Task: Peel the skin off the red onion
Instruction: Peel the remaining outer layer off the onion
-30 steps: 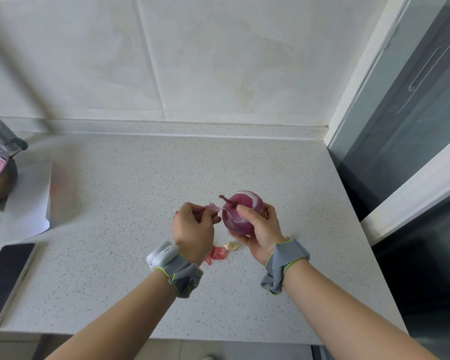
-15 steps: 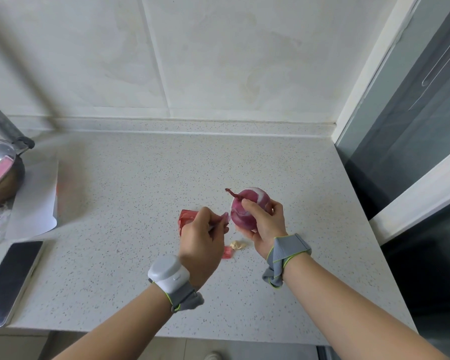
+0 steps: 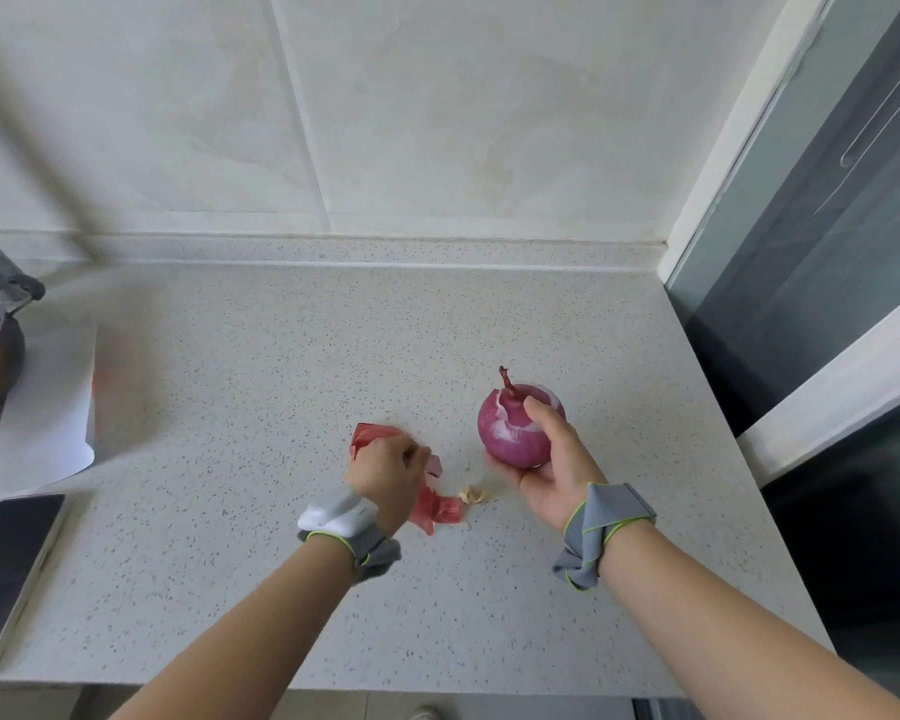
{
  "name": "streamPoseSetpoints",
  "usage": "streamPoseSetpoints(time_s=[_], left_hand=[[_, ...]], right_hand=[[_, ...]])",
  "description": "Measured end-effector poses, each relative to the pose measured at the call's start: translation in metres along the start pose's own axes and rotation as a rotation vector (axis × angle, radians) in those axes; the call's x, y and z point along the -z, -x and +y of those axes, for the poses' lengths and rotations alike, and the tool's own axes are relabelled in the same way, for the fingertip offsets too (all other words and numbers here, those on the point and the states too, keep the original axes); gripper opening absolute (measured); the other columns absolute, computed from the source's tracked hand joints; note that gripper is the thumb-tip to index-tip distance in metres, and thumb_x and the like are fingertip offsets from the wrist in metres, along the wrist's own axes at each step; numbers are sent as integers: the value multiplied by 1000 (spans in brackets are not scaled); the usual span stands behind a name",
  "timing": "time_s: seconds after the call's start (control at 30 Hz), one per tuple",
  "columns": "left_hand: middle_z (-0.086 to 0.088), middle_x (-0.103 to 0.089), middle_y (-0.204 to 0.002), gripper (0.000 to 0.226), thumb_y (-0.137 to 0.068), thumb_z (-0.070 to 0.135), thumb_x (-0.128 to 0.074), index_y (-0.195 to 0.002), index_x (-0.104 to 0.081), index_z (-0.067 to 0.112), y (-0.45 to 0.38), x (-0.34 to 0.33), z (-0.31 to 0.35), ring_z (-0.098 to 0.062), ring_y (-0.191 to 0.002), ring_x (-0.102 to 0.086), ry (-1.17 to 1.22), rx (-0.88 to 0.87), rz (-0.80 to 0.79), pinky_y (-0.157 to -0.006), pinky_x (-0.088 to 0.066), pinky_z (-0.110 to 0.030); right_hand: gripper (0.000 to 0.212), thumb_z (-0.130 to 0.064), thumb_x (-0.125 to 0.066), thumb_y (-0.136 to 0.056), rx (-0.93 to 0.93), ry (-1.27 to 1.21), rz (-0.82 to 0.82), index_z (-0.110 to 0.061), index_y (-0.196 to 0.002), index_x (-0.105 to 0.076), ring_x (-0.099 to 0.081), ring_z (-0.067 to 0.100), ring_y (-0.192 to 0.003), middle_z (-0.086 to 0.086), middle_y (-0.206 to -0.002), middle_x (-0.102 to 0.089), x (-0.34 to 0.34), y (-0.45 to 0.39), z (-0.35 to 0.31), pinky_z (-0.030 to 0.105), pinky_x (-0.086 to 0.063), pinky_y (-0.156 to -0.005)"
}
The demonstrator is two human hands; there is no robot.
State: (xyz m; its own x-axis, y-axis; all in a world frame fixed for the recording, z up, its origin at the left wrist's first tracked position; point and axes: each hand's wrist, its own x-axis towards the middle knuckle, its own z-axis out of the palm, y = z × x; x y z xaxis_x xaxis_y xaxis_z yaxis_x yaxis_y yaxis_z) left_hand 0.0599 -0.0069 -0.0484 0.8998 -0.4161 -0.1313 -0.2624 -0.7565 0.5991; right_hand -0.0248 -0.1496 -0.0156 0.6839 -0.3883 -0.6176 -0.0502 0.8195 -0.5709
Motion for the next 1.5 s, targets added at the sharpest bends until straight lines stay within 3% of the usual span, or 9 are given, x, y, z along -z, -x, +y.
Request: streamPoseSetpoints(time_s=[0.13, 0.33, 0.43, 0.57, 0.7, 0.9, 1.03, 1.27, 1.5], left_hand=[[-10, -47, -116, 36, -94, 34, -37, -97, -68, 16, -12, -9, -11, -30, -113, -39, -312, 21, -116, -93, -41, -39], [-13, -38, -132, 42, -91, 34, -38, -123, -43, 7, -13, 7, 16, -32, -119, -35, -460, 57, -34, -97, -35, -40], [-14, -52, -123, 53, -92, 49, -27, -117, -49, 9, -6, 29, 42, -33, -112, -50, 99, 8, -106, -97, -43, -43], [-13, -62, -108, 51, -94, 45, -31, -113, -54, 4, 11, 49, 71, -28, -102, -61, 742, 76, -461, -88, -52, -33], [-21, -64, -108, 42, -90, 32, -49, -115, -55, -2, 13, 48, 77, -26, -93, -64, 830, 72, -305, -81, -55, -28], [8, -66, -84, 18, -93, 25, -45, -103, -59, 30, 14, 60, 72, -1, -76, -61, 617, -172, -172, -71, -49, -19], [-1, -71, -91, 26, -95, 21, -42, -110, -62, 15, 16, 58, 70, -15, -84, -67, 370, -295, -107, -81, -54, -28], [-3, -51, -65, 19, -92, 14, -40, -78, -51, 7, 14, 44, 69, -22, -63, -49, 84, -163, 128, -50, -36, -23], [-14, -70, -77, 25, -92, 12, -42, -85, -63, 0, 11, 34, 68, -30, -73, -66, 371, 3, 309, -72, -56, -42]], right_hand=[[40, -12, -64, -81, 17, 42, -70, -13, -117, -46, -60, 27, -95, 13, -122, -54, 2, 2, 3, 37, -60, -56], [29, -6, -62, -82, 76, 157, -154, -20, -100, -43, -60, 25, -93, 7, -109, -55, -5, 14, -4, 37, -58, -64], [37, -7, -64, -82, 118, 231, -182, -21, -109, -42, -61, 23, -96, 5, -116, -55, -12, 18, -12, 35, -58, -67], [44, -8, -63, -83, 169, 228, -234, -20, -117, -39, -62, 22, -98, 6, -118, -56, -23, 21, -18, 38, -55, -79], [41, -21, -64, -84, 187, 288, -231, -23, -116, -39, -62, 23, -99, 3, -116, -56, -31, 23, -24, 38, -55, -80], [43, -36, -61, -85, 88, 607, -261, -26, -122, -43, -65, 28, -86, 2, -110, -57, -26, 25, -42, 41, -54, -73], [31, -32, -64, -84, 111, 592, -246, -26, -112, -53, -64, 26, -88, 7, -112, -60, -27, 25, -36, 38, -57, -70], [34, -22, -71, -79, 196, 507, -160, -31, -104, -49, -63, 30, -104, 6, -124, -55, -25, 22, -17, 42, -58, -72], [27, -20, -67, -83, 228, 298, -107, -32, -97, -48, -64, 28, -97, 5, -112, -59, -28, 22, -7, 41, -58, -74]])
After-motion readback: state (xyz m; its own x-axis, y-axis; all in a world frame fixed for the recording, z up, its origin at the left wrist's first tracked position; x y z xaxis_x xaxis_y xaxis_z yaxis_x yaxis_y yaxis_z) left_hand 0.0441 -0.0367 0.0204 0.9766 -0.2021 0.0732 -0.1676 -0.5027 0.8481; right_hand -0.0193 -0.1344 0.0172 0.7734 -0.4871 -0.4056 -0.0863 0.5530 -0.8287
